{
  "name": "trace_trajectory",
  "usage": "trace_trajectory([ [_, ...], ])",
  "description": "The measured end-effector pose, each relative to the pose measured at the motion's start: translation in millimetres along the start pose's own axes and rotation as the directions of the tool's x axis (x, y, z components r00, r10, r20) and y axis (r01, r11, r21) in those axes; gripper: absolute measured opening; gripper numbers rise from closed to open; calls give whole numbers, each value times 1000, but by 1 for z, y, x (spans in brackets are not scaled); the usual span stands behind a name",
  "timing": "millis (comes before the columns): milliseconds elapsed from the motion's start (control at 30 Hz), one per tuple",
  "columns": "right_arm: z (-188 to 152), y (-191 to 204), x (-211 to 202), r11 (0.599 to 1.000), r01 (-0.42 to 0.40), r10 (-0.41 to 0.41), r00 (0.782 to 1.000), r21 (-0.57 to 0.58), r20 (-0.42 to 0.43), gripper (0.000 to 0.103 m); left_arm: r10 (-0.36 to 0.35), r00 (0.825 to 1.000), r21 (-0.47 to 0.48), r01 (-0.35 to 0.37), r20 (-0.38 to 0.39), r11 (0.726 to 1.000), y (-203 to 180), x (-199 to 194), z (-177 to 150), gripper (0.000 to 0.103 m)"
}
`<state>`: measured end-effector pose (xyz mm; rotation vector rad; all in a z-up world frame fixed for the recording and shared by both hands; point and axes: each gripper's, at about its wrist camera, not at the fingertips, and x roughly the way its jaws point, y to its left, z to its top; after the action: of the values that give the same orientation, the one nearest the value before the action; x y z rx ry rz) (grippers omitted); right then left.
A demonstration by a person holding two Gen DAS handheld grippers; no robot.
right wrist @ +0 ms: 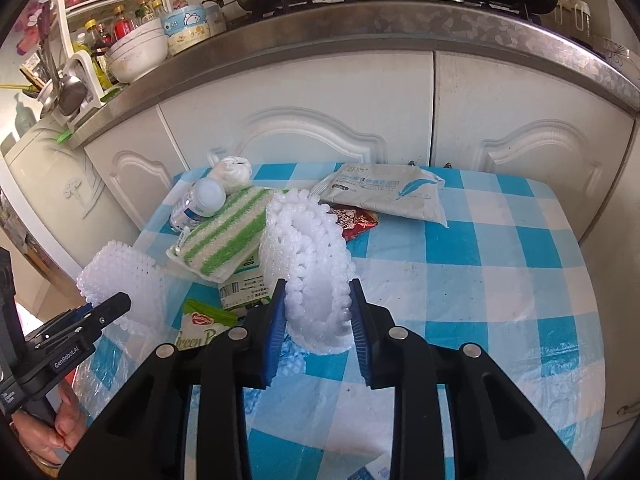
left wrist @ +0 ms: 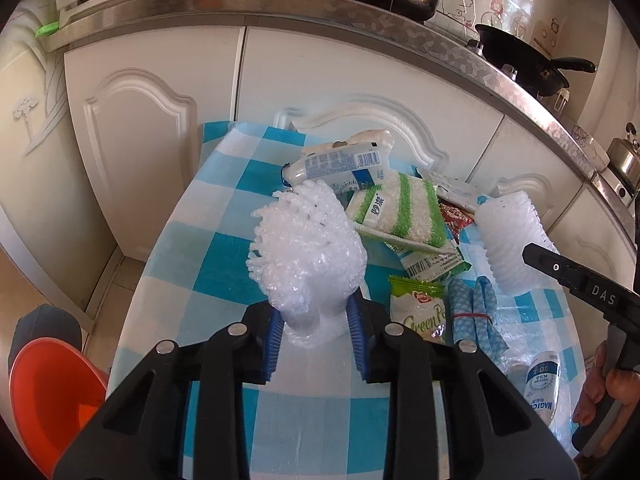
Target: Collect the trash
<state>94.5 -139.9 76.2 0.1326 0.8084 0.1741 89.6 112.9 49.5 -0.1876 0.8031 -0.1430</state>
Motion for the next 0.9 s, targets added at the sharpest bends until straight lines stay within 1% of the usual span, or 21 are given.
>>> trace_trajectory([
  [67,-3,3,-7,1000,5,-5,1000,-3,4,32,-2,1000,-4,2,3,1000,2,-7,-4,31],
  [133,-7,3,-8,1000,12,-12,1000,0,-10,32,-9,1000,-3,9,0,1000,3,-12,-7,31],
  [200,-10,0,-2,999,53,-53,998,8,-37,35,-14,1000,-2,14,-3,1000,3,-17,-13,31],
  [233,-12,-1,3,997,73,-73,996,7,-59,41,-15,1000,-1,15,-5,1000,3,-18,-16,31],
  [267,-15,-3,7,997,76,-74,994,11,-75,43,-20,1000,1,20,-10,1000,2,-21,-19,31],
  [300,-17,-5,9,997,77,-75,994,20,-80,47,-25,1000,4,25,-12,1000,1,-23,-23,31],
  [367,-23,-7,8,996,76,-73,994,36,-84,74,-29,999,13,29,-14,999,-1,-28,-29,31],
  [433,-28,-5,1,996,78,-75,995,52,-59,80,-33,999,15,34,-15,999,-1,-33,-37,31],
  [533,-38,0,-14,992,85,-84,996,91,-15,81,-40,999,11,40,-14,999,0,-41,-46,31],
  [600,-46,6,-22,992,54,-54,999,115,-1,81,-39,999,11,39,-9,999,2,-49,-53,31],
  [633,-50,11,-23,992,33,-33,999,121,-3,78,-38,999,11,39,-8,999,3,-51,-55,31],
  [667,-54,17,-22,992,7,-6,1000,127,-12,70,-35,999,12,35,-7,999,4,-54,-59,31],
  [733,-60,29,-17,991,-30,34,999,127,-29,65,-21,1000,20,21,-2,1000,6,-59,-64,31],
  [800,-62,43,-4,995,-18,24,997,94,-67,63,-13,1000,23,13,4,1000,9,-65,-69,31],
  [900,-63,49,17,992,-10,26,992,126,-125,63,-10,1000,20,9,8,1000,14,-72,-74,31],
])
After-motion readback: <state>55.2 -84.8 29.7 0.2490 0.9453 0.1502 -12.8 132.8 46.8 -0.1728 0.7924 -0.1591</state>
